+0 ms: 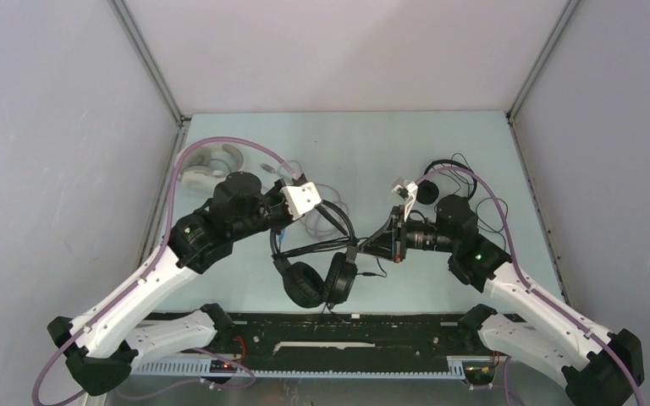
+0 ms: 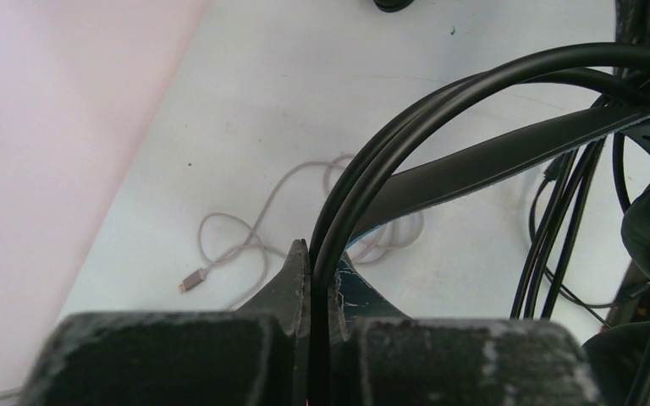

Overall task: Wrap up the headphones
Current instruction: Wrap the headphones cable around the headphones.

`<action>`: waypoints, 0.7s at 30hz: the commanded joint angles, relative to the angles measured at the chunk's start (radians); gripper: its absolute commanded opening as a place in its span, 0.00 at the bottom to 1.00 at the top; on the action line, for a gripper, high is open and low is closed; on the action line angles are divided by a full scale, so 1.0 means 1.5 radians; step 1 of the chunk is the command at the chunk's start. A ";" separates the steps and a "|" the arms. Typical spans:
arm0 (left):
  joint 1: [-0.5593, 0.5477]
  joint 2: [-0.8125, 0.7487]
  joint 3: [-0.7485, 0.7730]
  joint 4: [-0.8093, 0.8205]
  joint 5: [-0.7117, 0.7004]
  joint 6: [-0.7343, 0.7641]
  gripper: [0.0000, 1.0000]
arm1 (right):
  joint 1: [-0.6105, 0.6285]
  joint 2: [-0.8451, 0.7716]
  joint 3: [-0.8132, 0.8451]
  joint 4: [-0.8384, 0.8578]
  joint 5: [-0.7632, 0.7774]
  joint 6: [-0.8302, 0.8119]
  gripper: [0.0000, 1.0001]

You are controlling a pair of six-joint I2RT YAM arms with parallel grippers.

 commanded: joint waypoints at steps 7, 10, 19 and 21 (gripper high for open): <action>-0.041 -0.036 -0.038 0.049 -0.176 0.142 0.00 | -0.032 0.025 0.077 -0.043 -0.122 0.041 0.00; -0.052 -0.057 -0.079 0.093 -0.189 0.211 0.00 | -0.032 0.030 0.077 -0.041 -0.121 0.054 0.00; -0.065 -0.056 -0.129 0.170 -0.248 0.272 0.00 | -0.003 0.054 0.077 0.012 -0.183 0.098 0.00; -0.065 -0.060 -0.136 0.190 -0.255 0.274 0.00 | -0.003 0.065 0.077 0.019 -0.196 0.103 0.00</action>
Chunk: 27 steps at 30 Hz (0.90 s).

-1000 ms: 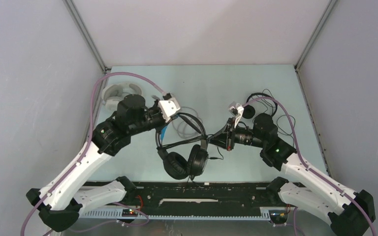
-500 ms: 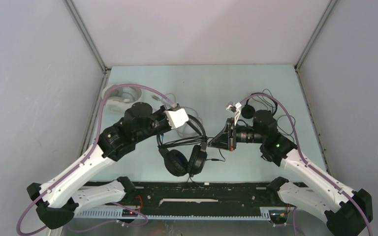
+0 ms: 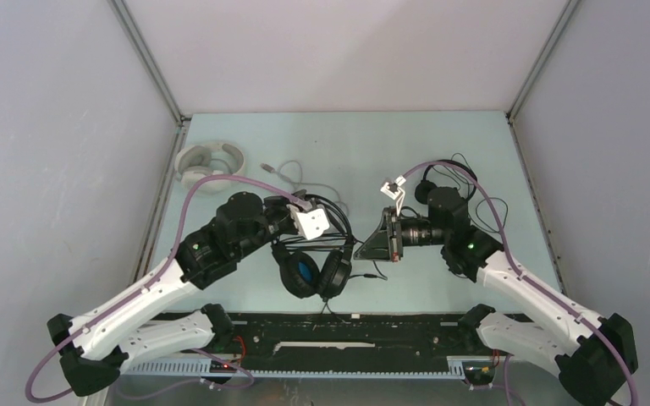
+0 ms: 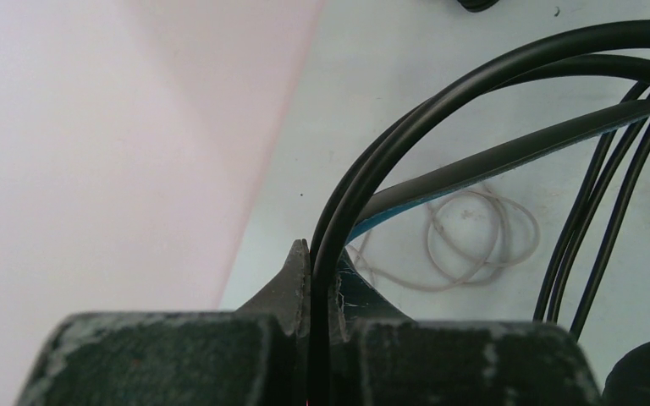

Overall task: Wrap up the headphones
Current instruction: Wrap the headphones cable around the headphones.

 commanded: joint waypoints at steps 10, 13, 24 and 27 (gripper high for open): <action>0.011 -0.015 -0.038 0.068 -0.165 0.077 0.00 | 0.024 0.029 0.036 0.154 -0.104 0.092 0.03; 0.009 -0.012 -0.034 0.072 -0.188 0.072 0.00 | 0.031 0.037 0.036 0.207 -0.101 0.128 0.04; 0.007 -0.016 -0.029 0.109 -0.271 0.030 0.00 | 0.037 0.095 0.036 0.371 -0.113 0.231 0.07; 0.007 -0.021 -0.031 0.111 -0.272 0.029 0.00 | 0.035 0.105 0.036 0.398 -0.114 0.250 0.08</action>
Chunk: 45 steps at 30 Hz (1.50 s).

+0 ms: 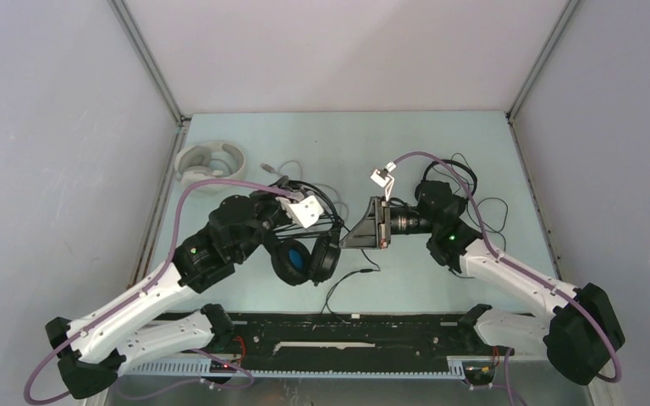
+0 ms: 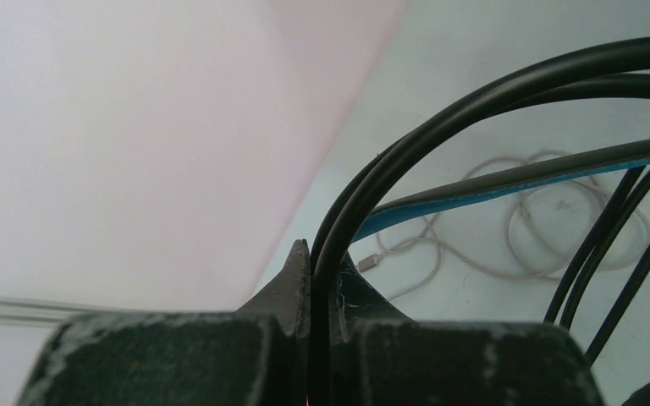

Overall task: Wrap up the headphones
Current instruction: Wrap the headphones cable around the headphones.

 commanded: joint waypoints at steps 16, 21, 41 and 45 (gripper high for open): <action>0.011 -0.016 -0.011 0.044 -0.124 -0.011 0.00 | 0.002 0.009 0.048 0.222 -0.051 0.136 0.08; 0.011 0.037 0.047 -0.008 -0.197 -0.076 0.00 | 0.024 0.044 0.088 0.219 -0.042 0.133 0.12; 0.011 0.106 0.174 -0.103 -0.398 -0.483 0.00 | 0.052 0.137 0.214 0.208 0.079 0.132 0.21; 0.011 0.118 0.206 -0.149 -0.403 -0.576 0.00 | 0.067 0.152 0.237 0.167 0.104 0.096 0.21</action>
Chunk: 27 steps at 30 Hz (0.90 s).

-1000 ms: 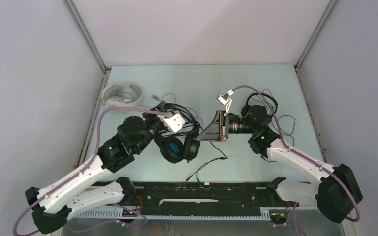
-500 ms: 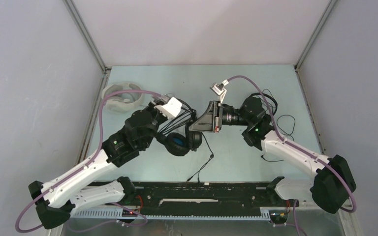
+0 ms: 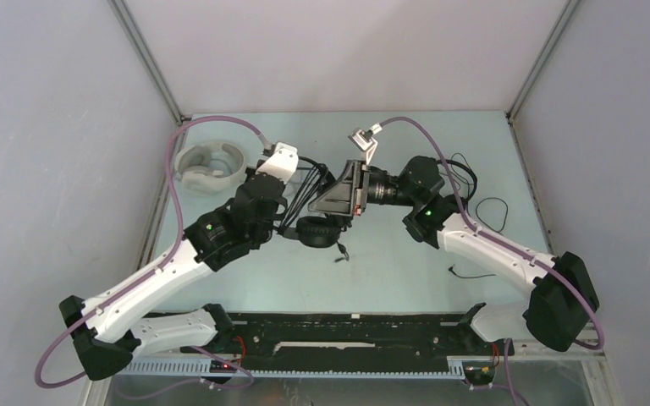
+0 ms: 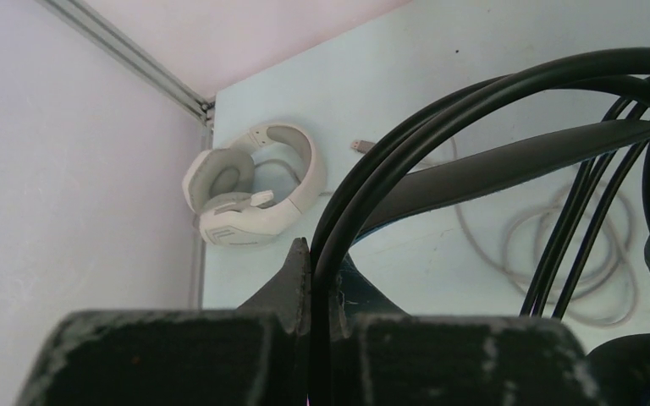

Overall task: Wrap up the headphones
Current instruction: Wrap the headphones cable around the headphones.

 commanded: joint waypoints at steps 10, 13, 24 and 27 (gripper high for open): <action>0.008 0.018 0.157 -0.087 -0.060 -0.312 0.00 | 0.054 0.006 0.066 -0.092 0.079 -0.130 0.21; 0.008 0.014 0.167 -0.092 -0.035 -0.348 0.00 | 0.069 -0.010 0.066 -0.141 0.127 -0.180 0.20; 0.009 0.005 0.175 -0.081 -0.028 -0.434 0.00 | 0.127 -0.082 0.066 -0.227 0.293 -0.315 0.20; 0.009 0.006 0.174 -0.075 -0.027 -0.444 0.00 | 0.131 -0.084 0.066 -0.211 0.305 -0.324 0.20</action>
